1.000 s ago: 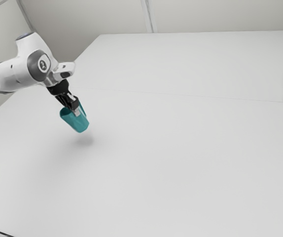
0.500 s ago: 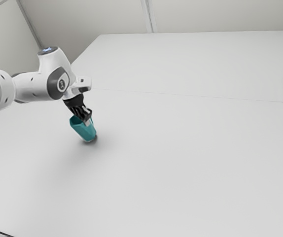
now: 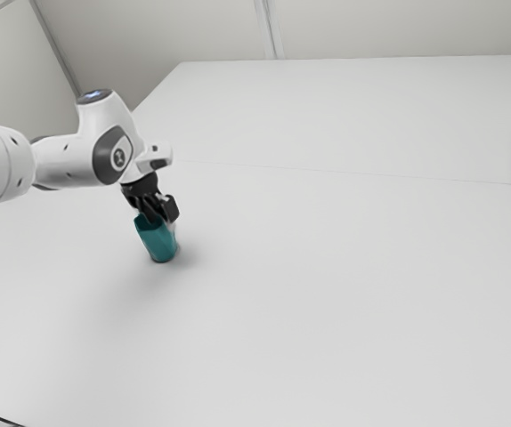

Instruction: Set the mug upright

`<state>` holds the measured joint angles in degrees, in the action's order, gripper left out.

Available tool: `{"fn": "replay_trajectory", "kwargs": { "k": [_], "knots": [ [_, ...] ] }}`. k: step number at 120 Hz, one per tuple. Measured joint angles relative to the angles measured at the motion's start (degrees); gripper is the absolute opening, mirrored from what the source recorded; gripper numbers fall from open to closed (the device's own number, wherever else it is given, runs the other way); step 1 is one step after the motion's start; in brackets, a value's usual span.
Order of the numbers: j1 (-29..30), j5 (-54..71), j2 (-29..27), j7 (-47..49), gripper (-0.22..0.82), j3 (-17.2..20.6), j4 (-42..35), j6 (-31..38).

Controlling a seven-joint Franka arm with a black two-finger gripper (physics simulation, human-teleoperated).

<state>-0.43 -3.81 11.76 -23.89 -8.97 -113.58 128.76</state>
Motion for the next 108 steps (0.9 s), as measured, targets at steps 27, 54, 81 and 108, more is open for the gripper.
{"fn": "replay_trajectory", "kwargs": {
  "k": [27,54,81,108],
  "knots": [
    [0.04,0.03,-4.28,0.77,0.52,0.00,6.30,-6.59],
    [-0.14,0.30,-3.65,1.37,0.57,1.33,20.39,-18.54],
    [-0.13,0.29,-4.17,1.86,0.59,2.15,24.59,-26.45],
    [0.58,-0.01,-4.25,2.03,0.60,2.11,24.74,-29.33]
  ]
}}
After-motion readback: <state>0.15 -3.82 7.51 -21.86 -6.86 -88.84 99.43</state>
